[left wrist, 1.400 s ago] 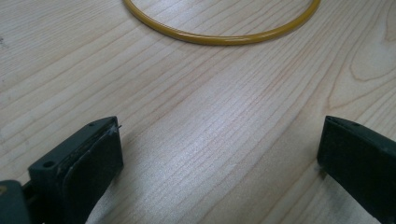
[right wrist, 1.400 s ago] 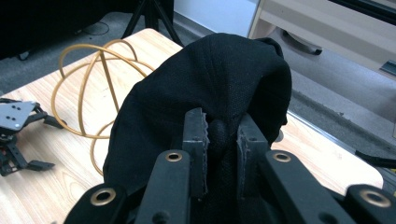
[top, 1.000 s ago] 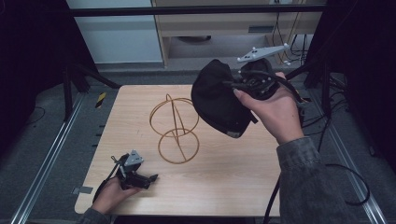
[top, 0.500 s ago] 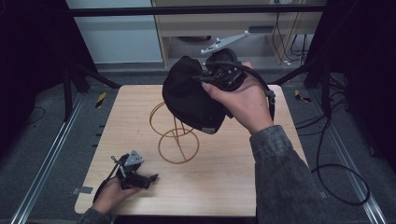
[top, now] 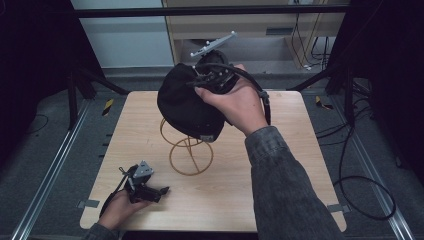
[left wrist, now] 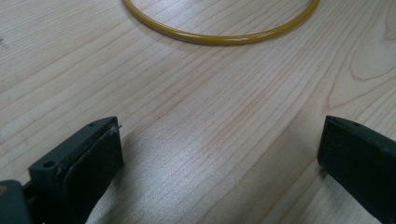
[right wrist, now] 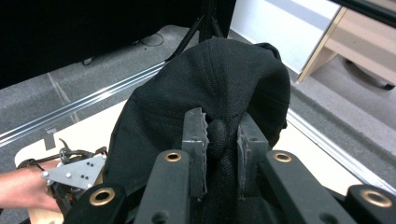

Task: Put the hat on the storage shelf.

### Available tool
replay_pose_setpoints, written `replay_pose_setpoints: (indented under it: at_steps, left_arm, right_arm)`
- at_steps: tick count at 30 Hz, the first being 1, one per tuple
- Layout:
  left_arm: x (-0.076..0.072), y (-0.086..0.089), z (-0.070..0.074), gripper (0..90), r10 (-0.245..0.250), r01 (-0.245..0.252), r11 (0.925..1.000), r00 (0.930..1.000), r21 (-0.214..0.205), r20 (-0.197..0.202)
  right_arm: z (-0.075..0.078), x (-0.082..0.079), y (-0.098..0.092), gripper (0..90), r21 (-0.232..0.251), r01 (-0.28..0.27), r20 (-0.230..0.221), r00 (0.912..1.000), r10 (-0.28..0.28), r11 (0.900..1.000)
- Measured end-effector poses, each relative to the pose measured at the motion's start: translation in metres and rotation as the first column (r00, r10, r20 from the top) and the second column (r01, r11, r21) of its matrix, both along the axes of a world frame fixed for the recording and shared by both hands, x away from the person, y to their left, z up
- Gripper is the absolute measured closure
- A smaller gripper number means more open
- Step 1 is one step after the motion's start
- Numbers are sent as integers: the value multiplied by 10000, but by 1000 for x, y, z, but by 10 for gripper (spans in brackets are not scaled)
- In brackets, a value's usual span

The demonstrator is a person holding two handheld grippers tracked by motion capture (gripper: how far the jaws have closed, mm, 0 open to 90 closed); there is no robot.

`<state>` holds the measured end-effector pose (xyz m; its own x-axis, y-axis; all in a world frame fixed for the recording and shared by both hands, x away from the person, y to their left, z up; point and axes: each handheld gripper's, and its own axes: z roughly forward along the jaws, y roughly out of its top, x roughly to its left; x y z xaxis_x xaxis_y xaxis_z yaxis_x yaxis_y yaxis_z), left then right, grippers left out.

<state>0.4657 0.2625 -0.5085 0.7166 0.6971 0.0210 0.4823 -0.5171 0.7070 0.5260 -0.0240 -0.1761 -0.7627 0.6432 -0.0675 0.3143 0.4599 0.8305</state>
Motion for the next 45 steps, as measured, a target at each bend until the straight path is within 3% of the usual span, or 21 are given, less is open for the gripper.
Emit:
replay_pose_setpoints:
  at_steps: [6,18,26,28,36,45]
  left_arm:
    - [0,0,0,0,0,0,10000,10000,2,6]
    - [0,0,0,0,-8,8,10000,10000,8,-4]
    - [0,0,0,0,14,-14,10000,10000,-27,-18]
    - [0,0,0,0,17,-17,10000,10000,-28,-20]
    - [0,0,0,0,19,-19,10000,10000,-26,-16]
    - [0,-1,0,0,34,-34,10000,10000,-42,-18]
  right_arm:
    - [-11,13,16,771,-139,-134,-238,9996,131,9998]
    - [-29,30,29,768,-367,-154,-731,9972,127,9992]
    - [-38,33,40,763,-601,-278,-950,9952,220,9978]
    - [-43,34,45,761,-884,-329,-1043,9943,236,9955]
    - [-54,40,52,754,-1257,-352,-1174,9929,204,9914]
    - [-52,40,54,742,-1160,-354,-1244,9920,208,9926]
